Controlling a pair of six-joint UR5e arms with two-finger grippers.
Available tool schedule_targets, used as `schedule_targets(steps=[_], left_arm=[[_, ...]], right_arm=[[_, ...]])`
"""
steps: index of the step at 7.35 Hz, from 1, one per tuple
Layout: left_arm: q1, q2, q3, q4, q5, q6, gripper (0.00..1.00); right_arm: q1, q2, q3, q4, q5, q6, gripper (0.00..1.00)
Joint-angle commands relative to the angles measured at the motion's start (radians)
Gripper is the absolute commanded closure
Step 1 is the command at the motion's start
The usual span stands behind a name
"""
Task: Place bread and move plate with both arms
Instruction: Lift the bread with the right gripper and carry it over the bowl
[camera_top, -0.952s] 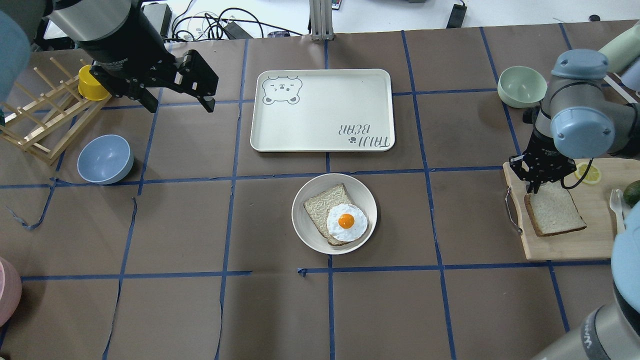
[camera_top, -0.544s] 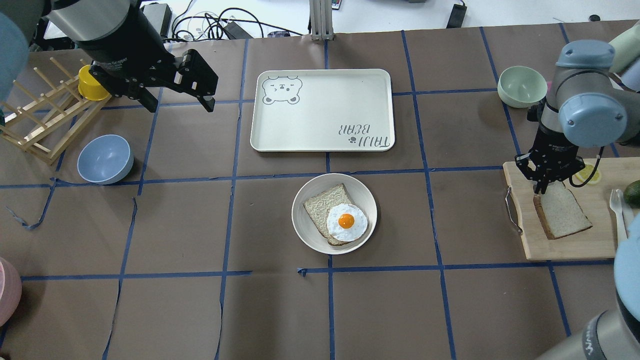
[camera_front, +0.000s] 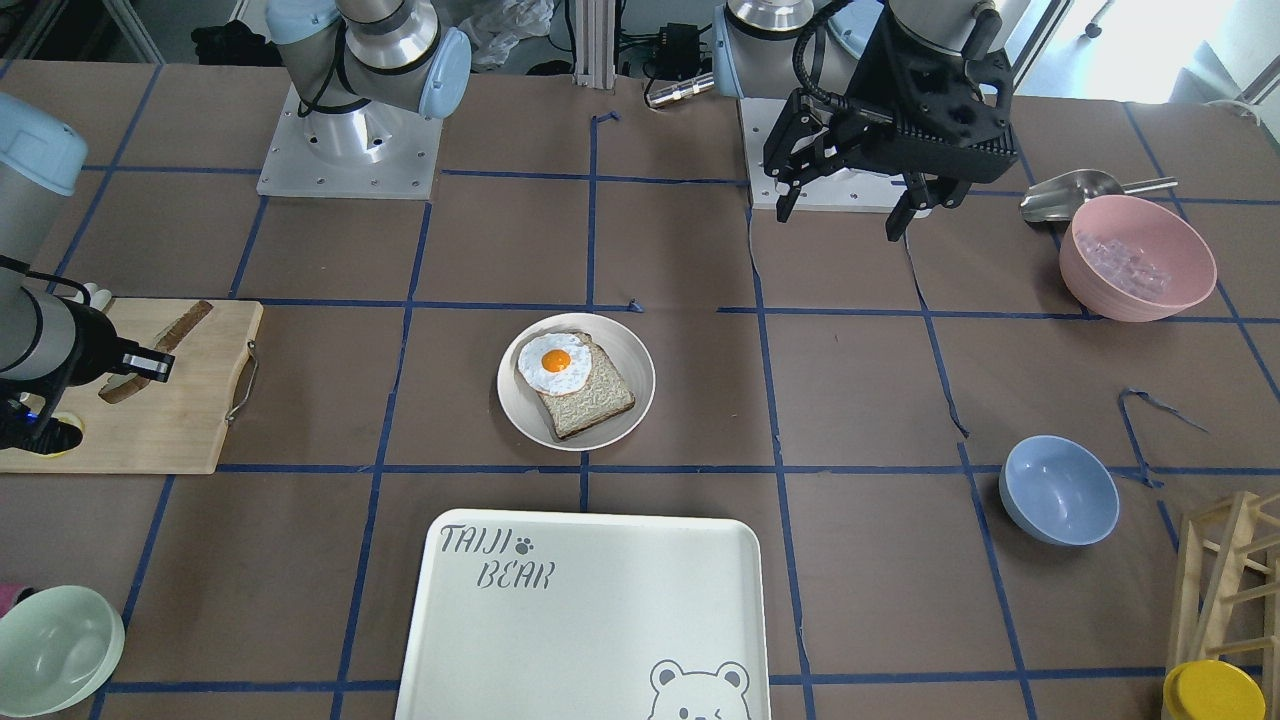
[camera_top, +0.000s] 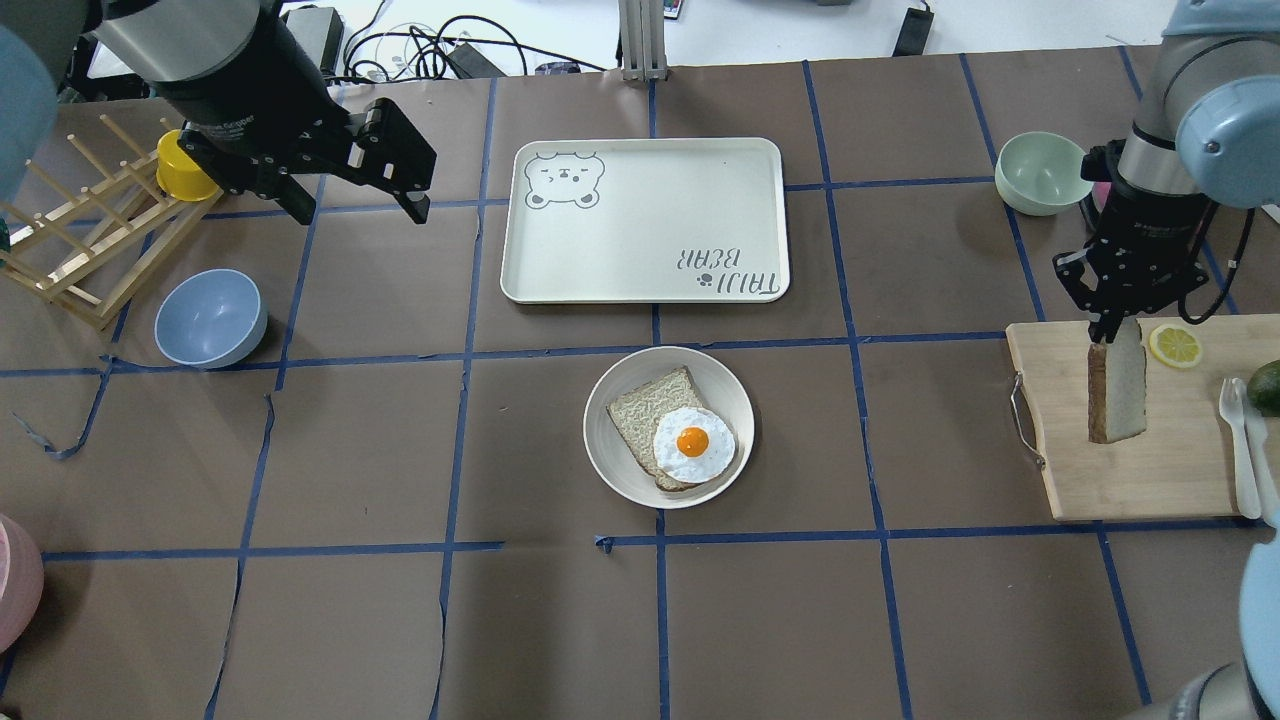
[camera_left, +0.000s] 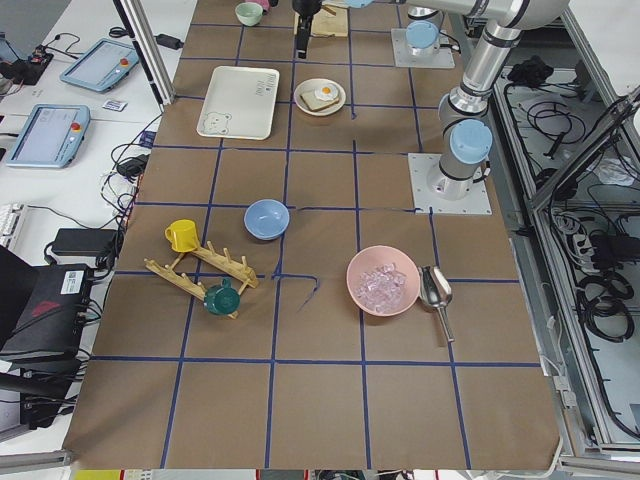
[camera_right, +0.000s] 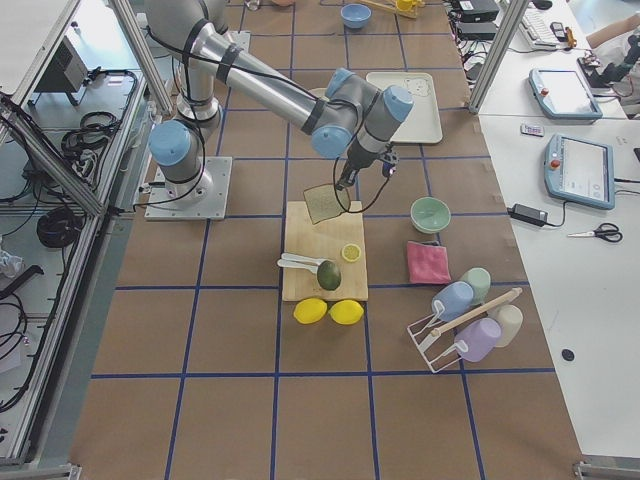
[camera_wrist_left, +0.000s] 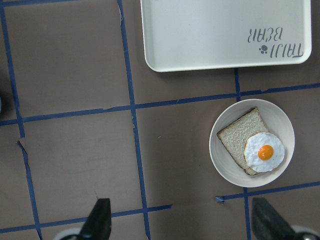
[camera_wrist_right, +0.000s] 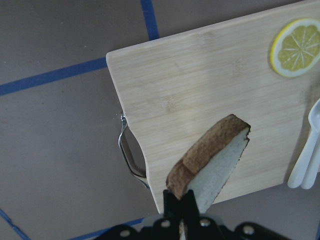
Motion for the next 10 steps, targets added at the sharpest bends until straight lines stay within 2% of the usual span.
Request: schedule_targets(steps=[1, 3, 5, 6, 8, 10], left_arm=[[0.0, 0.0, 0.001, 0.0, -0.001, 0.0, 0.0], [0.0, -0.001, 0.001, 0.0, -0.001, 0.0, 0.0], [0.0, -0.001, 0.001, 0.0, -0.001, -0.002, 0.0], [0.0, 0.0, 0.001, 0.0, -0.001, 0.0, 0.0], [0.0, 0.005, -0.003, 0.0, 0.0, 0.0, 0.0], [0.0, 0.005, -0.003, 0.0, 0.0, 0.0, 0.0]], right_arm=[[0.13, -0.004, -0.1, 0.098, 0.044, 0.167, 1.0], [0.266, 0.001, -0.137, 0.128, 0.182, 0.414, 1.0], [0.388, 0.02, -0.141, 0.109, 0.341, 0.673, 1.0], [0.425, 0.031, -0.139, 0.062, 0.392, 0.782, 1.0], [0.507, 0.085, -0.134, 0.008, 0.478, 0.948, 1.0], [0.56, 0.106, -0.127, -0.007, 0.48, 1.017, 1.0]])
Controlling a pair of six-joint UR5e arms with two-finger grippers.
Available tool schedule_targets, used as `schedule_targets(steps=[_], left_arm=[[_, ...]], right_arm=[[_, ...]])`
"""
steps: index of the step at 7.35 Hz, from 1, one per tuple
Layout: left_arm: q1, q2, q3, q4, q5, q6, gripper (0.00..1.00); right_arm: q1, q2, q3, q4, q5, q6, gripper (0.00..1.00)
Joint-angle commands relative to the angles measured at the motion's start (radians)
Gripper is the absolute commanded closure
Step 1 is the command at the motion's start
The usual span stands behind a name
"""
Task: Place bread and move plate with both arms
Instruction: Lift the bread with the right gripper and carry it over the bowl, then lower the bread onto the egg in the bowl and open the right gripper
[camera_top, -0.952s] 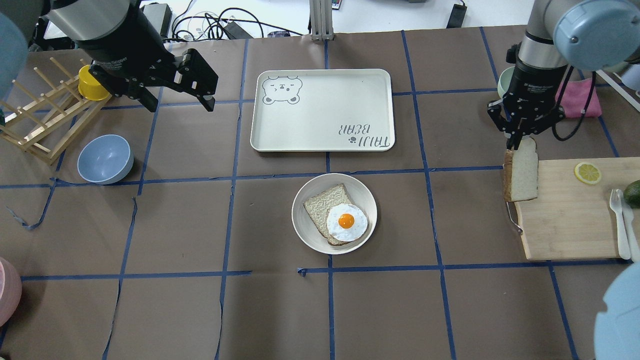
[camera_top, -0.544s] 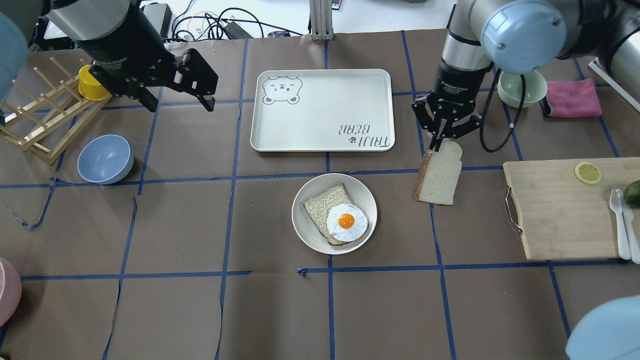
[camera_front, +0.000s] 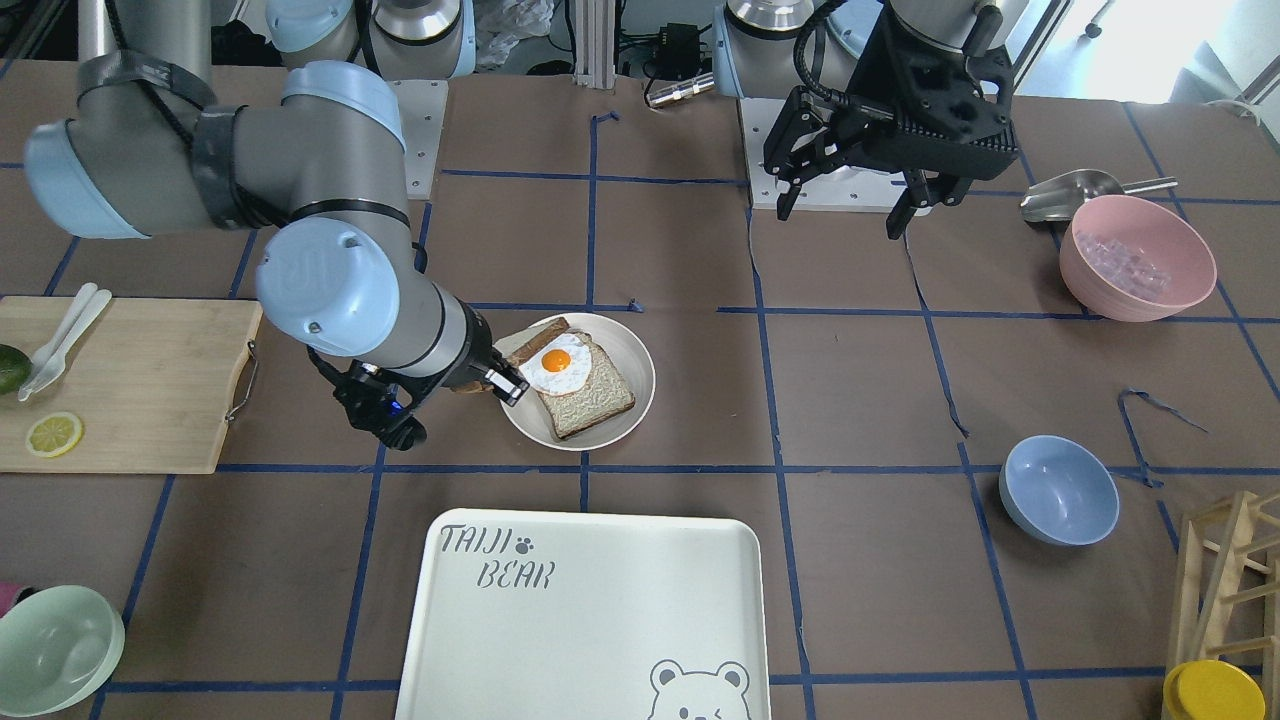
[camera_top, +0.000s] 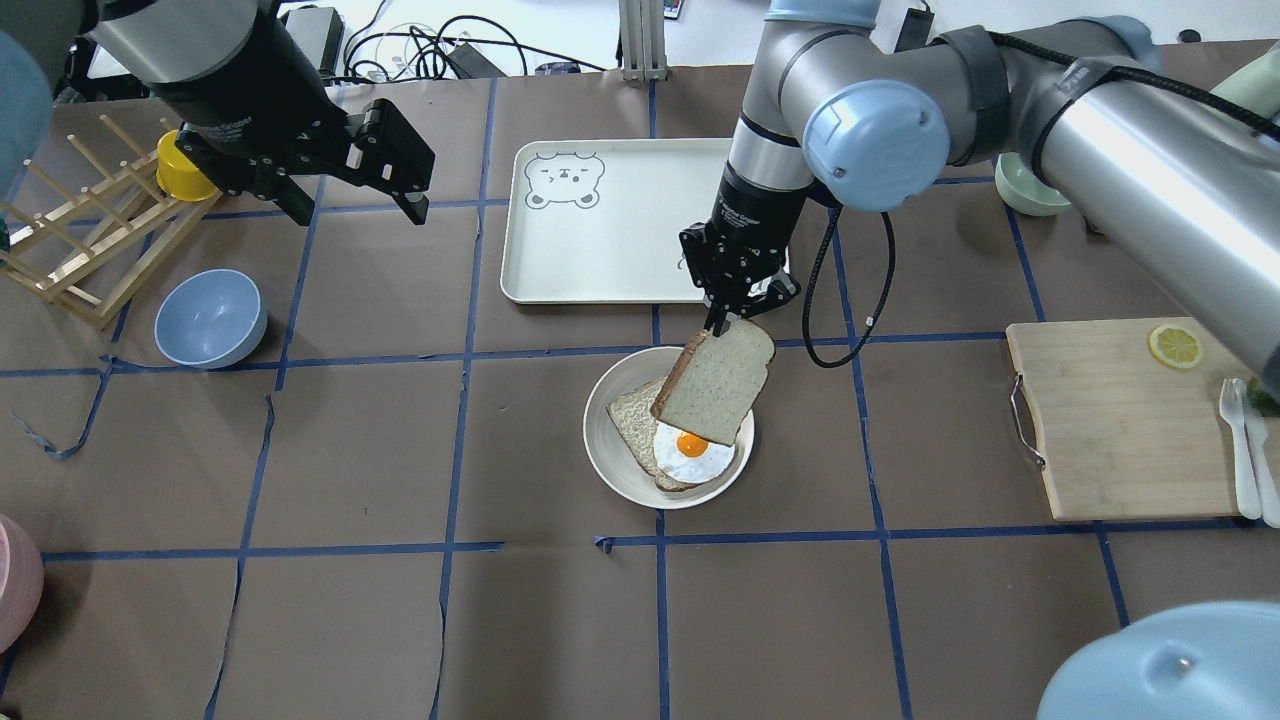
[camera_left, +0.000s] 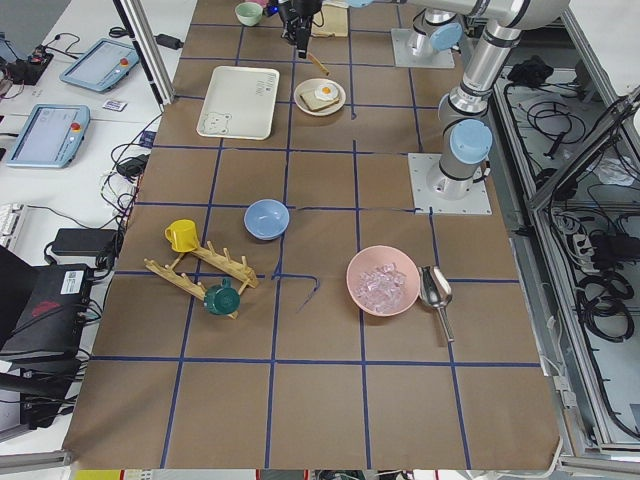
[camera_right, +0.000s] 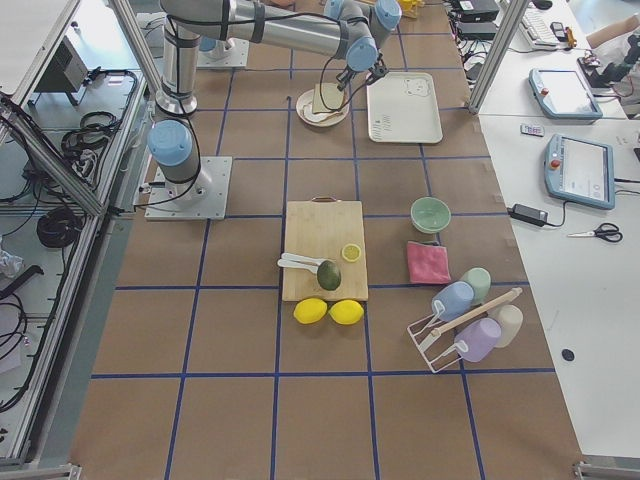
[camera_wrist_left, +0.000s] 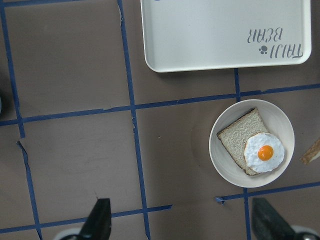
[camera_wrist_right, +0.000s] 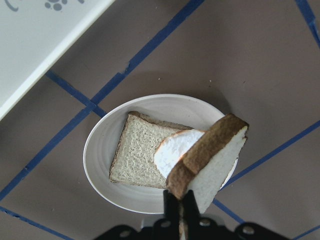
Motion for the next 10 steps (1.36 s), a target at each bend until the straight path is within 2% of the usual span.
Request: schedule_targets(steps=[1, 3, 6, 9, 10], left_arm=[[0.001, 0.001, 0.002, 0.0, 0.0, -0.001, 0.0], [0.001, 0.004, -0.001, 0.0, 0.002, -0.002, 0.0], [0.001, 0.004, -0.001, 0.0, 0.002, -0.001, 0.0], [0.001, 0.004, -0.001, 0.0, 0.002, -0.001, 0.0], [0.001, 0.004, -0.001, 0.0, 0.002, 0.0, 0.0]], right_arm=[[0.034, 0.024, 0.02, -0.012, 0.01, 0.047, 1.0], [0.034, 0.024, 0.029, -0.015, 0.01, 0.047, 1.0], [0.034, 0.069, 0.031, -0.083, 0.013, 0.047, 1.0], [0.034, 0.072, 0.031, -0.097, 0.024, 0.029, 0.35], [0.034, 0.067, 0.029, -0.104, 0.024, 0.032, 0.26]])
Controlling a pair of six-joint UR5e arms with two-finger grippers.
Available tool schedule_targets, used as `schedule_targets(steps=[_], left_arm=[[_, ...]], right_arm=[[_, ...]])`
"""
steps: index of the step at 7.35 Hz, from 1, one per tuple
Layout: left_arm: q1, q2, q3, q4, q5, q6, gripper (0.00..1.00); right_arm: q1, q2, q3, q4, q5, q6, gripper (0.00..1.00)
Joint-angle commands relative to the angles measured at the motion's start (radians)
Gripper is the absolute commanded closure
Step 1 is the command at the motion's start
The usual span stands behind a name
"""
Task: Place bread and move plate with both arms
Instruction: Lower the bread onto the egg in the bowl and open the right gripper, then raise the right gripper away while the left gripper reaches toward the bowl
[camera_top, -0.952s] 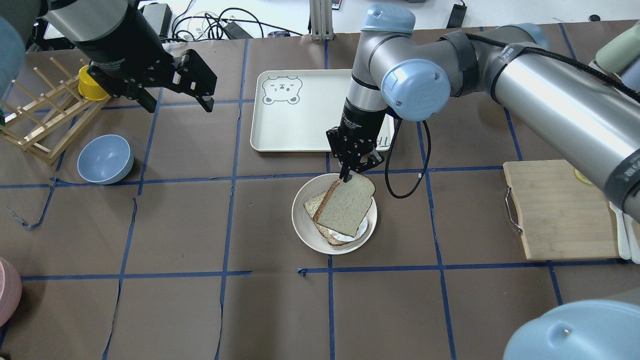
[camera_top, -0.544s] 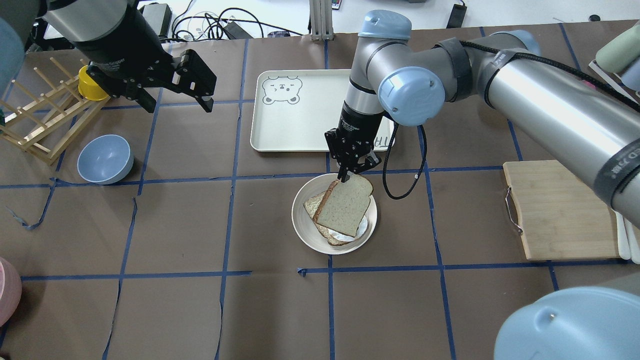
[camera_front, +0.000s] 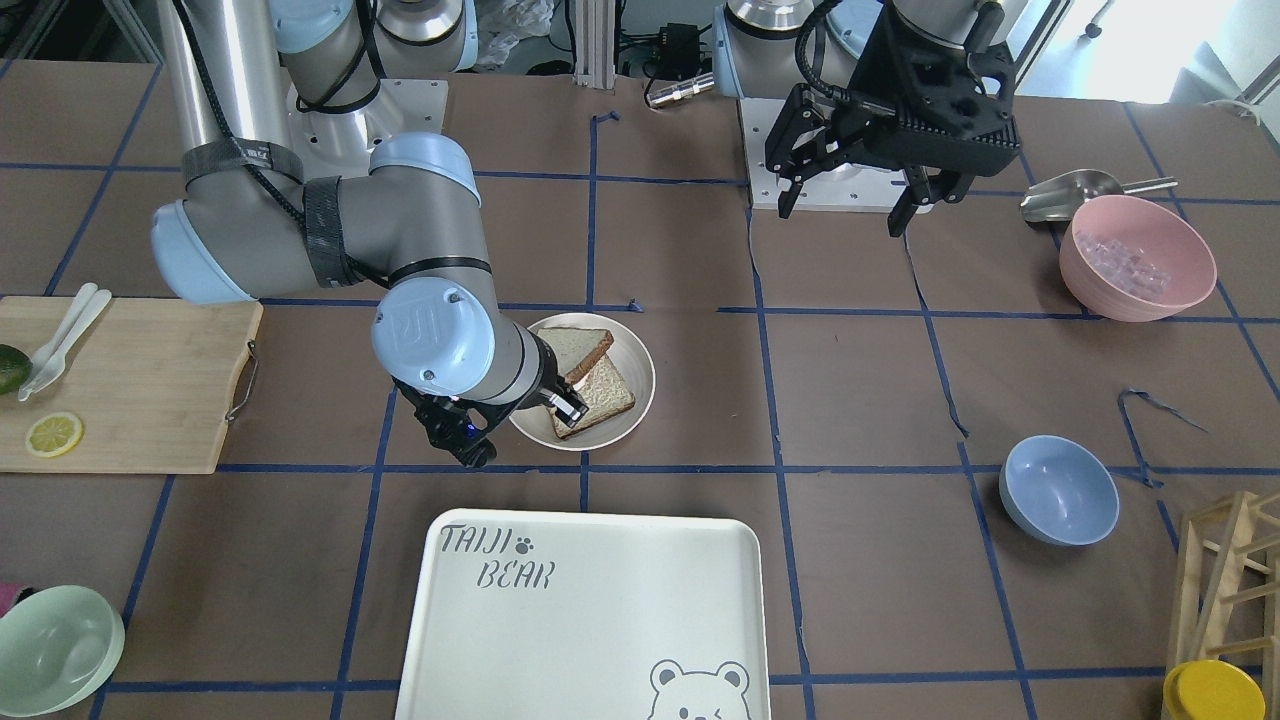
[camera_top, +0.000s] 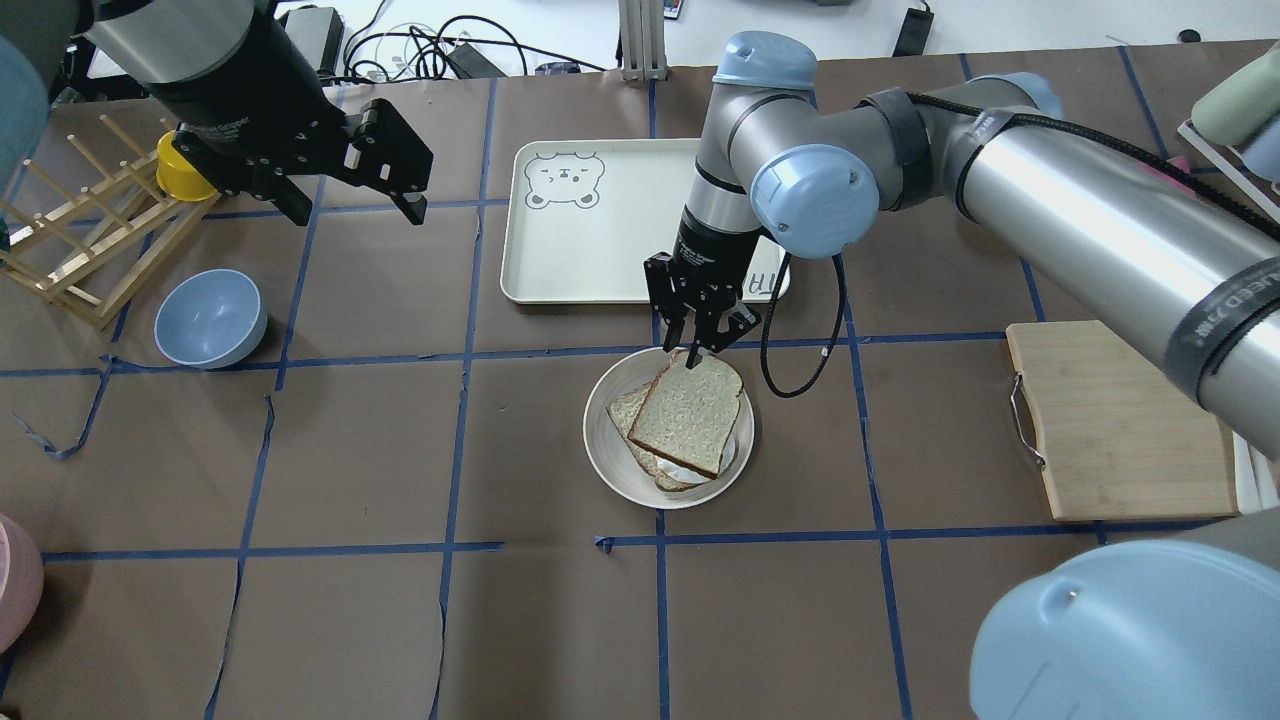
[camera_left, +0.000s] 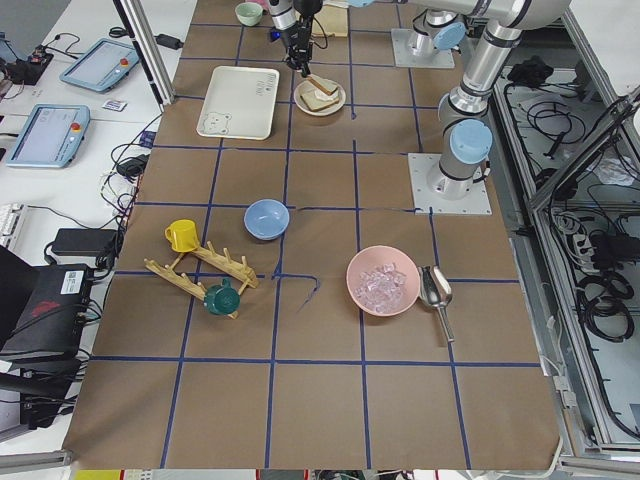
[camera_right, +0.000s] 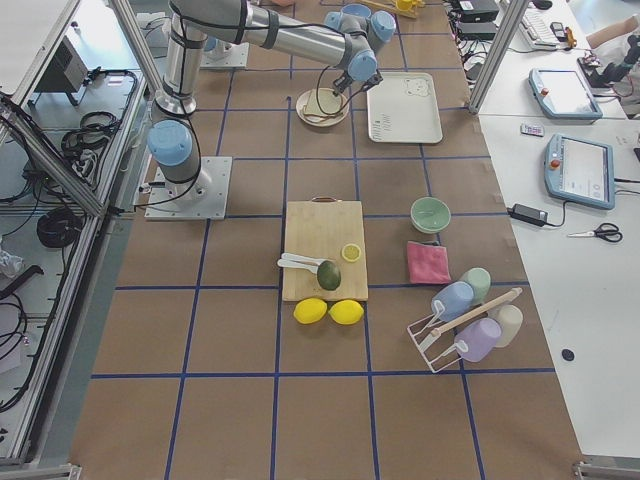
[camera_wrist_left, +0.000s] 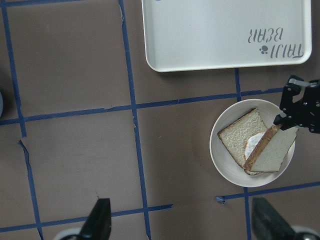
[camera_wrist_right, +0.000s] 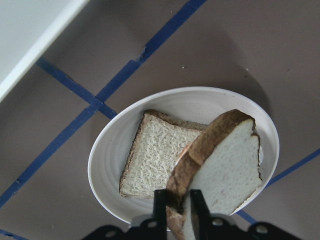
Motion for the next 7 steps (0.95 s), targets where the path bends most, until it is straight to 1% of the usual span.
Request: schedule_targets(steps=[1, 2, 3, 4, 5, 6, 7], left_arm=[[0.0, 0.0, 0.0, 0.0, 0.002, -0.001, 0.0], [0.0, 0.0, 0.0, 0.0, 0.002, 0.001, 0.0], [0.0, 0.0, -0.002, 0.0, 0.002, 0.001, 0.0], [-0.003, -0.002, -0.006, -0.006, 0.0, -0.001, 0.0], [-0.005, -0.008, -0.017, -0.011, 0.0, -0.025, 0.0], [-0.009, -0.032, -0.041, -0.009, 0.002, -0.081, 0.0], [-0.012, -0.044, -0.084, -0.002, -0.001, -0.176, 0.0]], right_arm=[[0.0, -0.01, -0.005, -0.021, -0.003, 0.001, 0.23], [-0.002, -0.015, -0.01, -0.039, -0.019, -0.002, 0.24], [-0.003, -0.051, -0.004, -0.036, -0.111, -0.058, 0.23], [-0.02, -0.123, 0.004, -0.026, -0.13, -0.221, 0.02], [-0.032, -0.183, 0.008, 0.028, -0.151, -0.344, 0.0], [-0.049, -0.217, 0.005, 0.098, -0.182, -0.483, 0.0], [-0.069, -0.247, 0.001, 0.088, -0.282, -0.641, 0.0]])
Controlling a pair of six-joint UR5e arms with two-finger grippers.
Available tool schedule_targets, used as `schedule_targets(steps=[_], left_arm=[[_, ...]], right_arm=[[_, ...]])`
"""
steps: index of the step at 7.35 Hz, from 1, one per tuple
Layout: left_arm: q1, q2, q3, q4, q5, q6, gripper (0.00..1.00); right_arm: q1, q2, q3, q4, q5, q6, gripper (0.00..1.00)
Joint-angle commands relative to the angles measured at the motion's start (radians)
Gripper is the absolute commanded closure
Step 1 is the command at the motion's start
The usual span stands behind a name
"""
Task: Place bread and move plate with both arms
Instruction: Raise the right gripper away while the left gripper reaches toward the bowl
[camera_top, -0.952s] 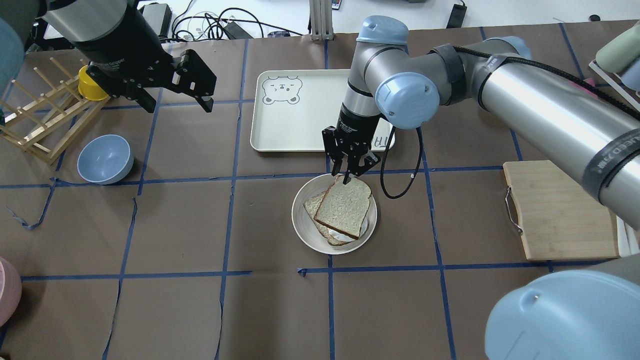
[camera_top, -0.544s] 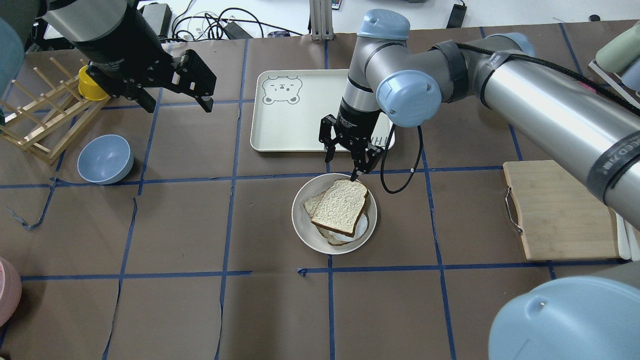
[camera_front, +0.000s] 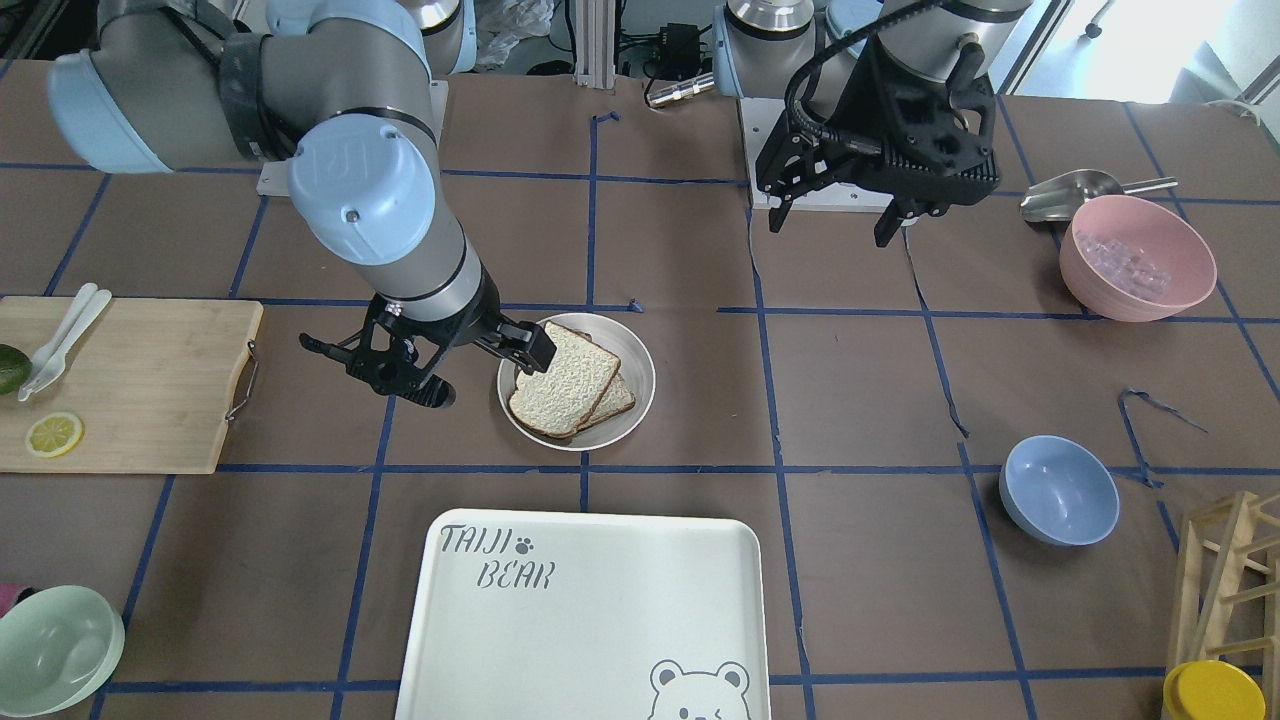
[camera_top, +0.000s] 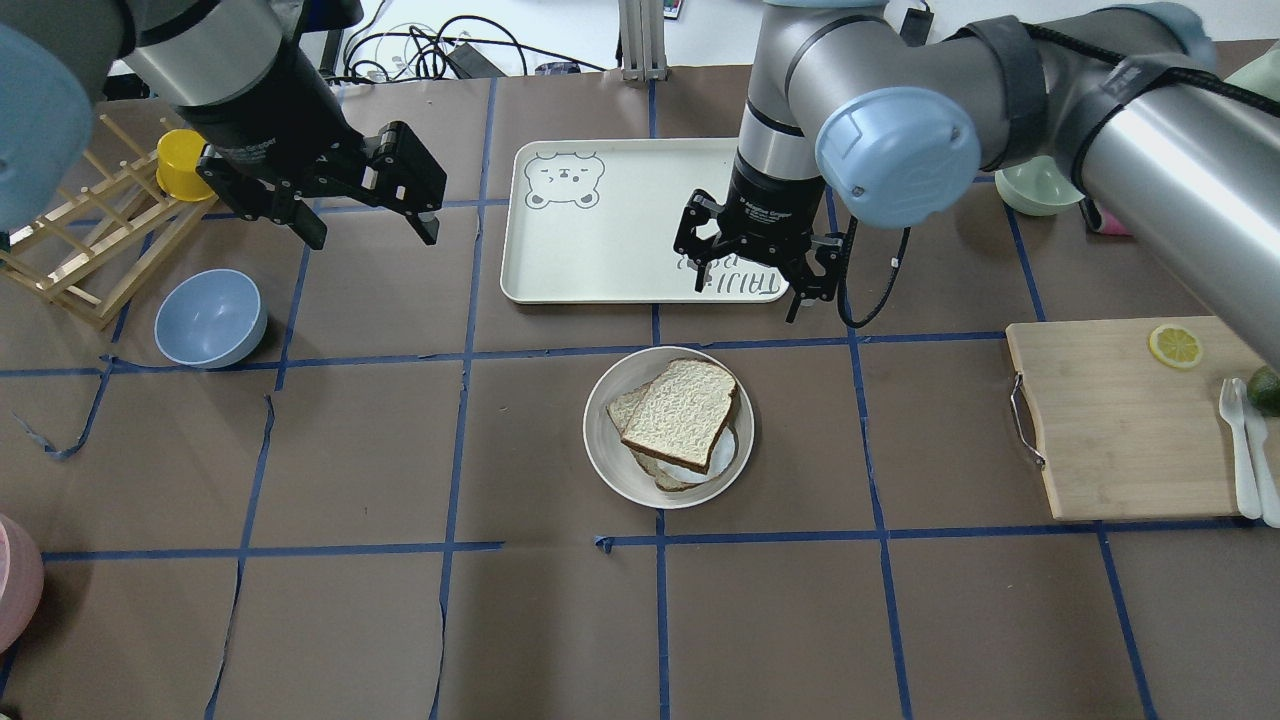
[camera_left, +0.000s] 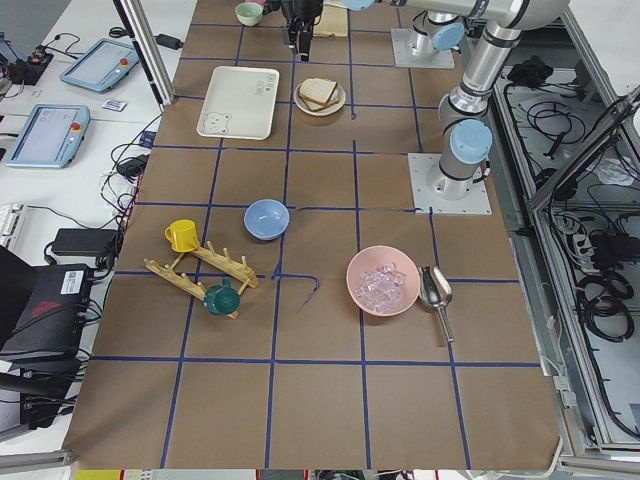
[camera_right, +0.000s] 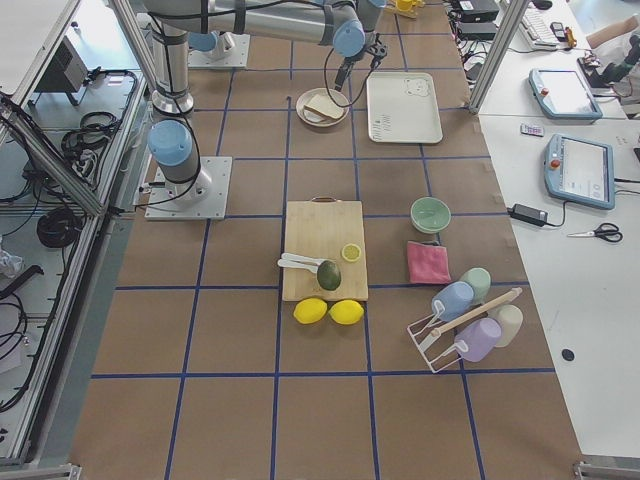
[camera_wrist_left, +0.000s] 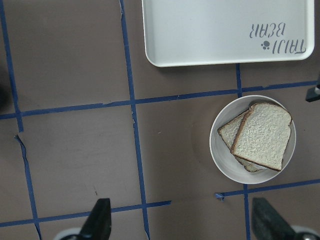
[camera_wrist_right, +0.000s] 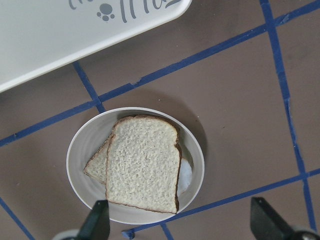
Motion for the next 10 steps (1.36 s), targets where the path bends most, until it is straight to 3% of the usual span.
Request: schedule_targets(steps=[1, 3, 5, 6, 10], left_arm=[[-0.018, -0.025, -0.097, 0.031, 0.0, -0.147, 0.0], [-0.096, -0.037, -0.266, 0.224, 0.001, -0.291, 0.0], [-0.177, -0.068, -0.488, 0.533, 0.003, -0.398, 0.0], [-0.185, -0.091, -0.548, 0.611, 0.0, -0.425, 0.0], [-0.236, -0.214, -0.56, 0.665, 0.0, -0.496, 0.0]], right_arm=[[-0.041, -0.073, 0.0, 0.023, -0.166, -0.33, 0.0], [-0.083, -0.094, -0.008, 0.023, -0.157, -0.543, 0.0], [-0.12, -0.102, -0.057, 0.01, -0.159, -0.61, 0.0], [-0.121, -0.105, -0.069, 0.099, -0.16, -0.609, 0.0], [-0.149, -0.108, -0.06, 0.097, -0.16, -0.613, 0.0]])
